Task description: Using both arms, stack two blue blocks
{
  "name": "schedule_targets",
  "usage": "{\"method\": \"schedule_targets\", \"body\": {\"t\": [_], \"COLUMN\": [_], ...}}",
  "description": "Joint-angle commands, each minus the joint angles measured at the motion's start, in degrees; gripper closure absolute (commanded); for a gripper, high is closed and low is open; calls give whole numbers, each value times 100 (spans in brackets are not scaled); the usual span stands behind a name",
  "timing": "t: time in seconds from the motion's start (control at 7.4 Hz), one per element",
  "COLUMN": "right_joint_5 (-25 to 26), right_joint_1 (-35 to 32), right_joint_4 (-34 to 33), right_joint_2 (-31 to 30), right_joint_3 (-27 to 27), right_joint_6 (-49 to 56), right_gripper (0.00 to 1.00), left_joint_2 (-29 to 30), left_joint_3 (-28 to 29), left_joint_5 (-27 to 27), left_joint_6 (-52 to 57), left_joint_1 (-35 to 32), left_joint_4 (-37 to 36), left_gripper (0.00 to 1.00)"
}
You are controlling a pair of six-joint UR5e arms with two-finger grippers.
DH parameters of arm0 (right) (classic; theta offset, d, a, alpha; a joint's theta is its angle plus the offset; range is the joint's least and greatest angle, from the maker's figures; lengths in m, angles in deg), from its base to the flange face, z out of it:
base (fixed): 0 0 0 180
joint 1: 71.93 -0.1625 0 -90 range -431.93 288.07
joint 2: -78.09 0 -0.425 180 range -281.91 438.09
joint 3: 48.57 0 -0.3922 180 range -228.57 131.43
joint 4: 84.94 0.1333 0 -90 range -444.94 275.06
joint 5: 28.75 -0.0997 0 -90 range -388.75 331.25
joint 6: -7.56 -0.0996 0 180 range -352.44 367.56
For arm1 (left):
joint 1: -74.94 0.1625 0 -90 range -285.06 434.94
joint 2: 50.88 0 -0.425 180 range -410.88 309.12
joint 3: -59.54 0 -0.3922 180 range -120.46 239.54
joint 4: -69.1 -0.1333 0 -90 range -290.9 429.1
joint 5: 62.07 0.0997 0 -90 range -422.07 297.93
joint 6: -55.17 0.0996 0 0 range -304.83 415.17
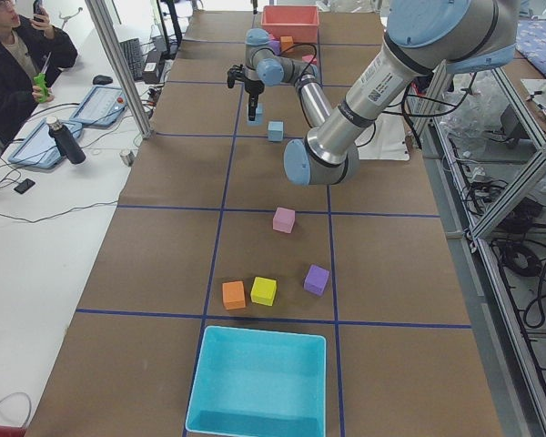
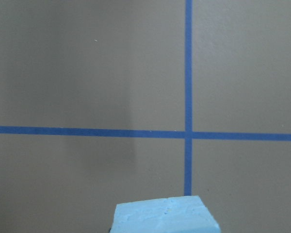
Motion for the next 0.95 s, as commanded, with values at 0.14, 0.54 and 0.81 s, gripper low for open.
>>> {"method": "schedule_targets", "body": {"t": [0.14, 0.54, 0.81], "right_joint_5": [-17, -34, -34], "right_joint_1": [0, 0, 0], "right_joint_4": [0, 0, 0], "right_joint_2": [-35, -35, -44], "right_joint_3": [-9, -9, -9], "right_joint_6": [9, 0, 0], "right_gripper": [0, 0, 0], "left_joint_2": [-9, -62, -62], "left_joint_3": [-28, -37, -37], "left_joint_5": [20, 29, 38], "left_joint_6": [0, 9, 9], "left_joint_1": [397, 512, 591], "left_joint_4": [-16, -16, -7], "left_gripper": [100, 100, 95]}}
